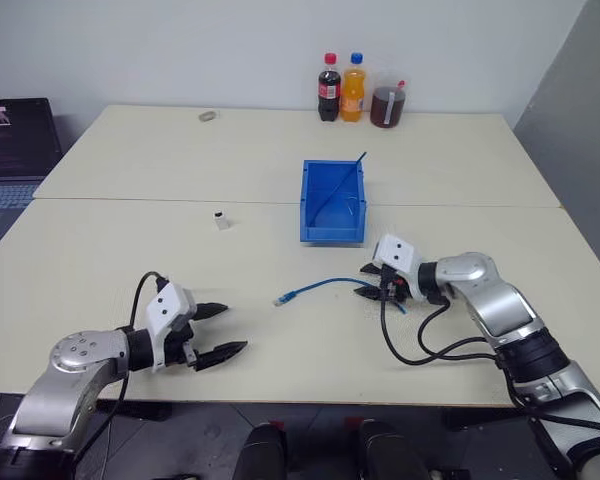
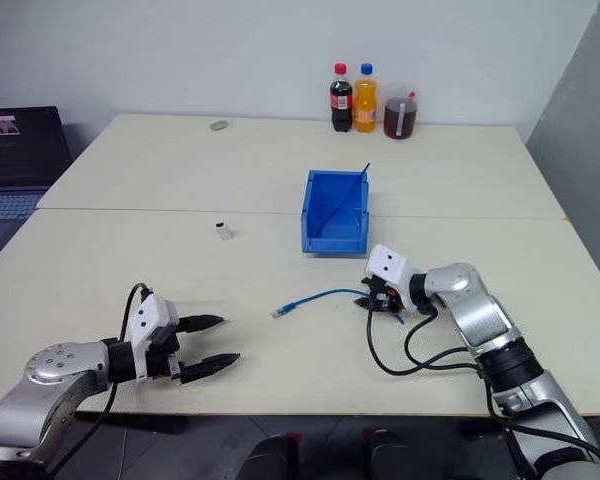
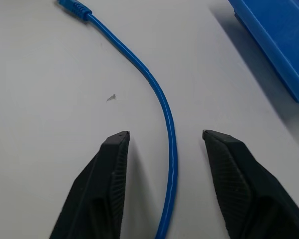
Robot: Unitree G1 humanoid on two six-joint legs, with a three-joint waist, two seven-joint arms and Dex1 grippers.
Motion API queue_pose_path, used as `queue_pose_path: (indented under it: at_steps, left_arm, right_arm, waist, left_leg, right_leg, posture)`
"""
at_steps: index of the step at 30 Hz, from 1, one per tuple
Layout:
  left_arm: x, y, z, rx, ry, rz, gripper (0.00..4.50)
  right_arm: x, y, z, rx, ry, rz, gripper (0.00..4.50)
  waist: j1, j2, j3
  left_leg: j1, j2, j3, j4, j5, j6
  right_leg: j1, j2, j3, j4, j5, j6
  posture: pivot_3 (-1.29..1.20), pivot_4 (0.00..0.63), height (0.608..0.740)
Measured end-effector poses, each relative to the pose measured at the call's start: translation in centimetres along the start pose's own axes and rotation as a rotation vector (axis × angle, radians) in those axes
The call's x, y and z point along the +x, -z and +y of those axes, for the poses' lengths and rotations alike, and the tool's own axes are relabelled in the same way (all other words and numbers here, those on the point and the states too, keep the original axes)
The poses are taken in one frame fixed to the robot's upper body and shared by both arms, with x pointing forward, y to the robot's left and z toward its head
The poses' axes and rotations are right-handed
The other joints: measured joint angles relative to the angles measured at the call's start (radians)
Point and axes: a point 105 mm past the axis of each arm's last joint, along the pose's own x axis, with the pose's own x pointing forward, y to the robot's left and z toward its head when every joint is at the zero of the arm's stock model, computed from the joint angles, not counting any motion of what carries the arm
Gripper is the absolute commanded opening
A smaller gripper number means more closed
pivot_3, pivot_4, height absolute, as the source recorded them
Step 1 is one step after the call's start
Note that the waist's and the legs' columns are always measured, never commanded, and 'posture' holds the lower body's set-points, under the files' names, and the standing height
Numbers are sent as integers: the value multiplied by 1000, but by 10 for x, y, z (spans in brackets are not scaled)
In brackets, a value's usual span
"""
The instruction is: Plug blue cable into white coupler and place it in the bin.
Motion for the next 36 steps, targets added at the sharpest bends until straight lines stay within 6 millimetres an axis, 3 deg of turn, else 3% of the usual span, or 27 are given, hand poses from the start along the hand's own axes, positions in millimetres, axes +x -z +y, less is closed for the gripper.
queue_pose_path:
  at_steps: [5,9,14,17,25,36]
  left_arm:
    - [21,-2,7,11,24,2,4500]
    - [41,-10,8,63,54,-4,4500]
    - [59,-16,11,106,67,-5,4500]
    - [67,-18,13,143,81,8,4058]
    - [81,-21,11,182,122,10,2288]
    - [81,-18,3,181,166,17,267]
  right_arm:
    - [-34,-6,24,57,-104,-48,3231]
    - [-40,-11,44,84,-133,-83,3231]
    - [-39,-8,54,113,-108,-76,3231]
    - [-38,-14,58,119,-97,-99,3277]
    - [-37,-14,54,132,-33,-95,3277]
    - [-37,-17,61,131,-42,-134,3277]
  waist:
    - [7,-1,0]
    - [4,-1,0]
    - [4,-2,0]
    - [6,-1,-1]
    - [7,-1,-2]
    - [4,-1,-4]
  left_leg:
    - [-1,0,-1,0,0,0]
    - [0,0,-1,1,0,0]
    - [1,0,-2,1,0,0]
    - [1,-1,-2,2,0,1]
    - [1,-1,-3,2,1,1]
    - [1,-1,-2,2,0,1]
  right_leg:
    - [1,0,-1,-1,0,0]
    - [1,0,-1,0,-1,1]
    - [2,0,-1,1,-2,5]
    - [2,0,-1,1,-1,6]
    - [3,0,-1,1,-1,6]
    - [3,0,-1,0,-2,6]
  posture:
    - [0,150,740]
    - [0,150,740]
    - [0,150,740]
    - [0,150,740]
    - [0,150,740]
    - [0,150,740]
